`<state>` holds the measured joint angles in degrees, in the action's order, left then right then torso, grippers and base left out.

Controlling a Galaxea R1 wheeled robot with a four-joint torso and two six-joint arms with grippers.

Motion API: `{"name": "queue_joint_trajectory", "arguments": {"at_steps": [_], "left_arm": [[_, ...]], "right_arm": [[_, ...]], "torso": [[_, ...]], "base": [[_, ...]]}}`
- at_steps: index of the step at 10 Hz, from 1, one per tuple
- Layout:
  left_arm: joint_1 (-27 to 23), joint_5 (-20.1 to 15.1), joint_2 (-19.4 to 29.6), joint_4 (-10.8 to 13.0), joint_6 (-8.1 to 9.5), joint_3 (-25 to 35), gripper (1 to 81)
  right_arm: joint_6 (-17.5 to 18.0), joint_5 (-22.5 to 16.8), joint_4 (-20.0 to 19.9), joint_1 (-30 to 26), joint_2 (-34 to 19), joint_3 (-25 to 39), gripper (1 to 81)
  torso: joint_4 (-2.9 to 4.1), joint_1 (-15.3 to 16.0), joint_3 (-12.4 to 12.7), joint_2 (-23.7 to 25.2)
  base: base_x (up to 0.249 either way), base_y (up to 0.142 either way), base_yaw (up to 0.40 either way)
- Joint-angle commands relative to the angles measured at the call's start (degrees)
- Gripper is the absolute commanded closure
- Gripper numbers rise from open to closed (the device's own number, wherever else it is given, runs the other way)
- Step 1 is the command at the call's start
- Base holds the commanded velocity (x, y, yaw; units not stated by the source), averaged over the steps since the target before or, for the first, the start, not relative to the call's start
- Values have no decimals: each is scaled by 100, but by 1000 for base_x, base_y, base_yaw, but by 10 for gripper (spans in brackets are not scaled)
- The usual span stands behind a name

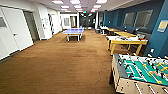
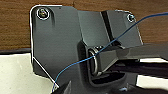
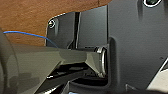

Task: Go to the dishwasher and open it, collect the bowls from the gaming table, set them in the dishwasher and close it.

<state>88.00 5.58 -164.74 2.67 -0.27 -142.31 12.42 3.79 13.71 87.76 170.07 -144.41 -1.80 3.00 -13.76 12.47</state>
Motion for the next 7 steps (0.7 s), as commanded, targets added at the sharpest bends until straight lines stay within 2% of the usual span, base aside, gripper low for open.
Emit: {"name": "queue_joint_trajectory", "arguments": {"at_steps": [1, 7], "left_arm": [[-209, -312, 64, -21, -35, 19, 10], [-209, -321, 11, -3, -35, 10, 10]], "right_arm": [[-21, -256, 61, -245, -6, 46, 10], [-21, -256, 61, -245, -14, 10, 10]], "torso": [[0, 0, 0, 0], [0, 0, 0, 0]], "base": [[157, 0, 0], [176, 0, 0]]}}
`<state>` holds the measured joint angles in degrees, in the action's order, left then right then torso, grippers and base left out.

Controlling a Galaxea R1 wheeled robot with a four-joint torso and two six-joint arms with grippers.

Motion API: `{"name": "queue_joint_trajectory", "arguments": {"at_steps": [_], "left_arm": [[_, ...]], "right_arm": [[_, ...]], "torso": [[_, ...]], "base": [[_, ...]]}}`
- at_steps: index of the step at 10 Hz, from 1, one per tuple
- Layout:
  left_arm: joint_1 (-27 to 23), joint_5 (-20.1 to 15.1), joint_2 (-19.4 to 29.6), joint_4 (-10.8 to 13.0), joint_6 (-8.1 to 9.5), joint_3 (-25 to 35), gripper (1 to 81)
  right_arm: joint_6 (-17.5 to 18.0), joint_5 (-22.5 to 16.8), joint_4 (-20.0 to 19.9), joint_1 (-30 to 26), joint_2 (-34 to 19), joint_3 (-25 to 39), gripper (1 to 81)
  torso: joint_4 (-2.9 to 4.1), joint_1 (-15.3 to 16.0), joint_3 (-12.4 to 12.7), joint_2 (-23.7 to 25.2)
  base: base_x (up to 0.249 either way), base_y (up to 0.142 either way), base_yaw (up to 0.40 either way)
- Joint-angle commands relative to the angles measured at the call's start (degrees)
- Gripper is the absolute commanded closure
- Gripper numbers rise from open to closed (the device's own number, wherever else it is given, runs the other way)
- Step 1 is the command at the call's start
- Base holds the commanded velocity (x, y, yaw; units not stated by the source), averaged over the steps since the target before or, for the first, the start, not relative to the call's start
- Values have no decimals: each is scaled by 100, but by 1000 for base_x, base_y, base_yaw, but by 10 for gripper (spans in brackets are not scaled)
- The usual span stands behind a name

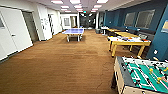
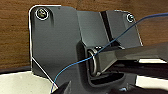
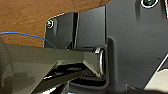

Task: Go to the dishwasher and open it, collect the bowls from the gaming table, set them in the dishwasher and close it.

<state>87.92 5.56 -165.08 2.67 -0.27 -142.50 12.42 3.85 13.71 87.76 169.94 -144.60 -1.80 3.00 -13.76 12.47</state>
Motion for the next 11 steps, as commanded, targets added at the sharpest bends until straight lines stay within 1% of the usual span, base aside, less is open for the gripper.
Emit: {"name": "queue_joint_trajectory", "arguments": {"at_steps": [1, 11], "left_arm": [[-200, -319, 37, 5, -35, 29, 10], [-200, -310, 45, -20, -35, 29, 10]], "right_arm": [[-21, -262, 61, -254, -1, 30, 10], [-21, -262, 61, -263, 34, 21, 10]], "torso": [[0, 0, 0, 0], [0, 0, 0, 0]], "base": [[186, 0, 0], [185, 0, 0]]}}
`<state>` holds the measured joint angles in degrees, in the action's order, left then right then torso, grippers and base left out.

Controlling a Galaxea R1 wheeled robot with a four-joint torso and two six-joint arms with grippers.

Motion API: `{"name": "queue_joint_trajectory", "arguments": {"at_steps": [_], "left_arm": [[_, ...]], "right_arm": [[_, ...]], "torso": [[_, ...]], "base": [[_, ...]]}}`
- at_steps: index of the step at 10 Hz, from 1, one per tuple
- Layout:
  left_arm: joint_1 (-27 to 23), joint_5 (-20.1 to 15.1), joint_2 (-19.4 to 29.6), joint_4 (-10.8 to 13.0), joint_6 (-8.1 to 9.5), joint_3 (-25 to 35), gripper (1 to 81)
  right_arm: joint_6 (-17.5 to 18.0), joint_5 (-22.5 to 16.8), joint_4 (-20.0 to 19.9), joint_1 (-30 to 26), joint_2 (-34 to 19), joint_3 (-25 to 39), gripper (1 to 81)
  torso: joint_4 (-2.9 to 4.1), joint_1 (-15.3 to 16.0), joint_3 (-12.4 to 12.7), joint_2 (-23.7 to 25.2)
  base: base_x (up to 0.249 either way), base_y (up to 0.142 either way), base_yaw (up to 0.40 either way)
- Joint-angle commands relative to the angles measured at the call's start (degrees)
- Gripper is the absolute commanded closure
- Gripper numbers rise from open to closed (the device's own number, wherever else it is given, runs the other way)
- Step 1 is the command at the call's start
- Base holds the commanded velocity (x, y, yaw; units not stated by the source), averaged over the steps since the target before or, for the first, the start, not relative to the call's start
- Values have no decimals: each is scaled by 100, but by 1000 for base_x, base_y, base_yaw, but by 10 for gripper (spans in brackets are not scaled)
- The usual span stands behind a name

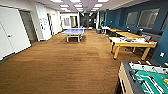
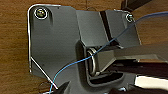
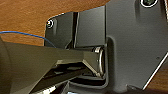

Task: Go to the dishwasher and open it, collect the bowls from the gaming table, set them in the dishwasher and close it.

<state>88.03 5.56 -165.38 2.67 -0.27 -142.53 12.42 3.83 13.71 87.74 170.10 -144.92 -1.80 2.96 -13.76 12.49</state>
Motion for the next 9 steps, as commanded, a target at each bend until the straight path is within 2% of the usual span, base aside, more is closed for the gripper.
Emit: {"name": "queue_joint_trajectory", "arguments": {"at_steps": [1, 9], "left_arm": [[-211, -310, 66, -12, -35, 32, 10], [-203, -336, 66, -3, -35, 15, 10]], "right_arm": [[-21, -260, 61, -260, 18, 53, 10], [-21, -260, 52, -252, 18, 9, 10]], "torso": [[0, 2, 0, 0], [0, -9, 0, 2]], "base": [[183, 0, 0], [183, 0, 0]]}}
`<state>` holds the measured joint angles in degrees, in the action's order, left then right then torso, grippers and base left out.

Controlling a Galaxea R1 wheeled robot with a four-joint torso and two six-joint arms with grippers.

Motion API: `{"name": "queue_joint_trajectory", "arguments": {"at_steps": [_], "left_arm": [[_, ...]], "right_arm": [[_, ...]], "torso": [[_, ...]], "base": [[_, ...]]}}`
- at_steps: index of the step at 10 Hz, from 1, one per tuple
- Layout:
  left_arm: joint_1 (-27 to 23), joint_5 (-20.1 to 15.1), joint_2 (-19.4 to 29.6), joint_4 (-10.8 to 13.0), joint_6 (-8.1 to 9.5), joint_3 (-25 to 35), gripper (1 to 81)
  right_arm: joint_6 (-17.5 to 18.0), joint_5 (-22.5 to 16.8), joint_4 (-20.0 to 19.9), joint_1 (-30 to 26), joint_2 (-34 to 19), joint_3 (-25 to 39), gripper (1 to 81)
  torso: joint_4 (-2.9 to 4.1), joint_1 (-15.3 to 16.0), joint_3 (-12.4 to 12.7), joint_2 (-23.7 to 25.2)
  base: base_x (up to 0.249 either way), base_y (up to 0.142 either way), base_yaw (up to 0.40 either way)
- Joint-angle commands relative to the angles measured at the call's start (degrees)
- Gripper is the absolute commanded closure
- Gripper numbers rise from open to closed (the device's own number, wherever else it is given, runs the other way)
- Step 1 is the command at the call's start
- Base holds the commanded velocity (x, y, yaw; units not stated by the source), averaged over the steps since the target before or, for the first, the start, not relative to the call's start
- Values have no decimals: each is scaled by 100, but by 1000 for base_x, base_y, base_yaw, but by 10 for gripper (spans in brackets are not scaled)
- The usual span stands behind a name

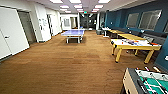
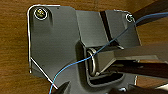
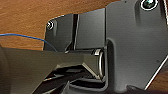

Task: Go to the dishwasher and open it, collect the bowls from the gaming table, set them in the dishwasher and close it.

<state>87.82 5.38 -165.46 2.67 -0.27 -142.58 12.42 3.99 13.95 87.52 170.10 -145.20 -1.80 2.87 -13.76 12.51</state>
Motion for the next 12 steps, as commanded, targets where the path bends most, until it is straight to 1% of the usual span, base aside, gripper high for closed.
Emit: {"name": "queue_joint_trajectory", "arguments": {"at_steps": [1, 12], "left_arm": [[-190, -318, 74, -3, -35, 20, 10], [-182, -335, 13, 23, -43, 20, 10]], "right_arm": [[-21, -276, 29, -221, 18, 37, 10], [-21, -276, 38, -195, 18, 19, 10]], "torso": [[0, 0, 0, 0], [0, -2, 0, 0]], "base": [[183, 0, 0], [183, 0, 0]]}}
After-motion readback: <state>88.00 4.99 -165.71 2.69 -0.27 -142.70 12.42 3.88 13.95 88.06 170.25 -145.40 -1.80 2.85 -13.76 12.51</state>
